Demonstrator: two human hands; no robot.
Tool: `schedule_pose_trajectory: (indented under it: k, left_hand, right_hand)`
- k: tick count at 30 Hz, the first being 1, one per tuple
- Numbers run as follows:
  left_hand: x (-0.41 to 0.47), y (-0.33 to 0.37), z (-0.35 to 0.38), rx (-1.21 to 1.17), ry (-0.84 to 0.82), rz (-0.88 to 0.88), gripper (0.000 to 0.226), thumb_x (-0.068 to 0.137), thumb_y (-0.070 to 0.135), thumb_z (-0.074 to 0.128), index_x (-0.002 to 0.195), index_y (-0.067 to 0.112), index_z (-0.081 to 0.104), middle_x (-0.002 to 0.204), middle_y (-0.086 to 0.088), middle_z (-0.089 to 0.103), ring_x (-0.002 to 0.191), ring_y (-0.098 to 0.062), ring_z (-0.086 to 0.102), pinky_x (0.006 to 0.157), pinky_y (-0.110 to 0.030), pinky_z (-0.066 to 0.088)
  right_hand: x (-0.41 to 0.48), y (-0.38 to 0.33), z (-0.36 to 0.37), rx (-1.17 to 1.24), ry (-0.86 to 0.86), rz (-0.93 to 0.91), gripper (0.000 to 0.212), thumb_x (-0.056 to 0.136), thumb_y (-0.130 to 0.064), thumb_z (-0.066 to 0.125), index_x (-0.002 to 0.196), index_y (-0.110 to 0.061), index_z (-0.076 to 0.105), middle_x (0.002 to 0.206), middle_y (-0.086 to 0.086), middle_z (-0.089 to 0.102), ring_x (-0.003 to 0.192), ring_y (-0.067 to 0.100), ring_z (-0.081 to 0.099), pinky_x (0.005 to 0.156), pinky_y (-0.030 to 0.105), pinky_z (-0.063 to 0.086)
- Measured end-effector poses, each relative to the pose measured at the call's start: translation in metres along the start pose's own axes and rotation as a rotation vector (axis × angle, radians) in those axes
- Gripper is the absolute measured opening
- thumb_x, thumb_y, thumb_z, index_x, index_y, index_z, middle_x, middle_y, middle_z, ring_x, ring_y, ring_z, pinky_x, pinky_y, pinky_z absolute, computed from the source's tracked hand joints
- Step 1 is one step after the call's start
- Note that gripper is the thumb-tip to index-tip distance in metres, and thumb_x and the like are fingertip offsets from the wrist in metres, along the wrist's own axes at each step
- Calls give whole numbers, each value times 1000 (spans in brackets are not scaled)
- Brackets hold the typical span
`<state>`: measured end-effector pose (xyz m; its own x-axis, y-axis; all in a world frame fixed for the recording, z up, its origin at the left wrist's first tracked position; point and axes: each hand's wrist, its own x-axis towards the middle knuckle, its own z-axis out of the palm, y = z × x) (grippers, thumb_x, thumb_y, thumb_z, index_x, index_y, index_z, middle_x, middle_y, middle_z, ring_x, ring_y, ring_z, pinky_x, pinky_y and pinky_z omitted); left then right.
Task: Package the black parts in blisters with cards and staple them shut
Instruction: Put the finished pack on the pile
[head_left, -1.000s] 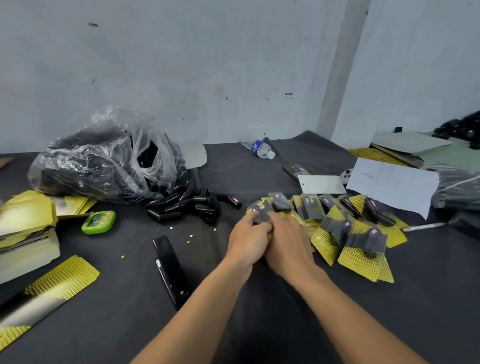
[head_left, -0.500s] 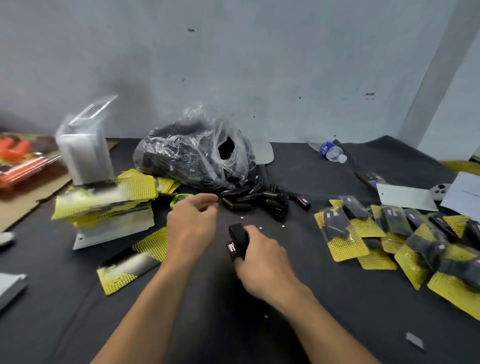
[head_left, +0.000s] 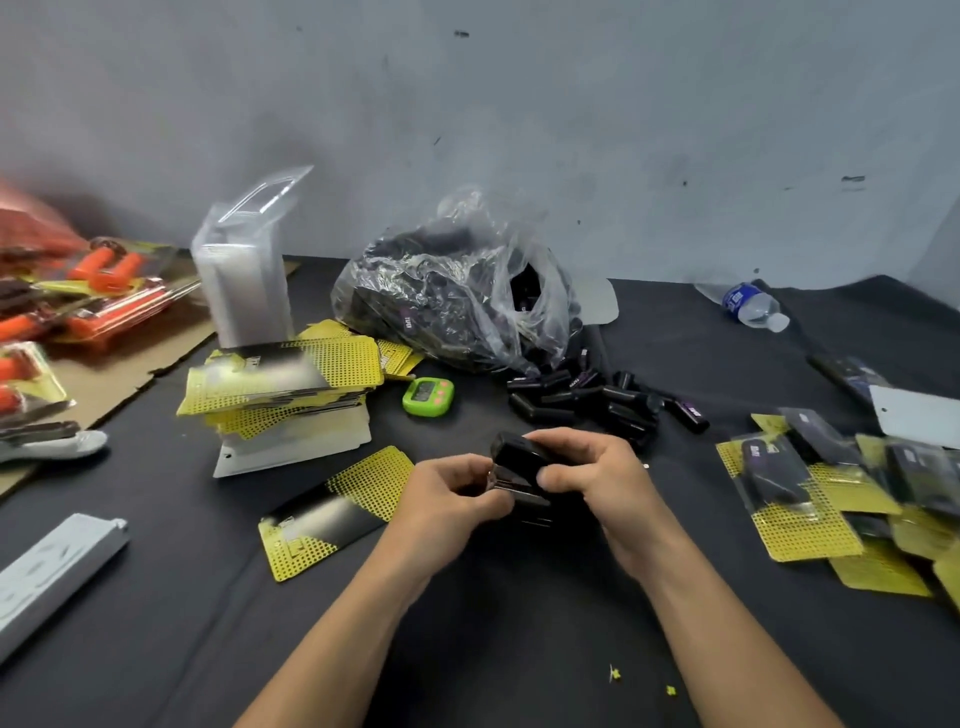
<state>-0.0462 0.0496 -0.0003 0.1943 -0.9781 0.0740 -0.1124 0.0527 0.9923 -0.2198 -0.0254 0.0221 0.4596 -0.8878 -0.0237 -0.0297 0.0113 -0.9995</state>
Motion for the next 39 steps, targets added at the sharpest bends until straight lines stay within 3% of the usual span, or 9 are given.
schedule_pose_trajectory:
  k: [6,15,17,21,24,26,31,35,39]
  left_hand:
    - [-3,-7,-6,-20,-2,-76,88,72,-14,75,143,32,51,88,-10,78,78,-16,67,79,-29,55]
    - [-7,-3,-5,66,30,-104,88,75,-18,72,146,28,51,101,-4,81,95,-18,75,94,-39,58]
    - [-10,2,-7,169,91,-21,83,73,-20,64,137,33,60,108,11,79,95,-8,75,82,-28,60]
    - [-14,11,-31,358,507,37,67,73,-9,55,107,45,74,98,32,74,50,-4,56,52,-19,47]
    - [-15,16,-47,511,808,19,41,82,3,60,99,36,78,87,19,76,89,-14,68,90,-37,53]
    - [-15,17,-56,639,943,68,31,84,5,62,89,31,78,81,14,70,94,-21,63,104,-39,42]
    - [-10,25,-84,733,1190,322,15,78,20,60,86,26,70,87,13,53,93,-11,40,89,-39,40]
    - [2,25,-106,812,1203,323,39,73,17,63,112,20,65,126,-5,55,122,-31,47,105,-48,42]
    - [5,9,-126,761,1074,140,75,75,17,75,145,19,48,164,-9,29,153,-30,20,126,-42,17]
  right_hand:
    - [-9,12,1,2,-16,-126,44,58,1,71,98,-15,83,99,9,80,94,19,75,81,26,59]
    - [-11,15,0,-84,10,-178,44,61,-2,72,99,-22,84,100,3,81,99,19,76,84,28,60]
    - [-15,17,3,-239,101,-208,43,68,-2,76,102,-28,83,102,-11,80,102,6,73,91,23,56]
    - [-18,16,11,-572,302,-243,44,80,-14,78,117,-39,76,104,-32,73,100,-13,65,93,11,49]
    - [-22,17,11,-721,328,-209,53,83,-30,78,134,-38,66,120,-16,71,108,6,65,104,29,49]
    - [-27,17,14,-737,348,-283,62,81,-31,82,139,-39,61,129,-16,60,121,5,54,108,16,38]
    - [-24,-4,58,-780,380,-596,52,82,-25,70,133,-30,67,134,-10,59,127,10,51,110,1,20]
    - [13,-28,121,-873,85,-526,52,91,-16,65,142,-25,60,151,-6,52,145,10,31,122,18,18]
    - [57,-43,163,-930,-38,-421,57,96,-13,55,151,-22,48,166,-2,34,155,17,18,127,43,20]
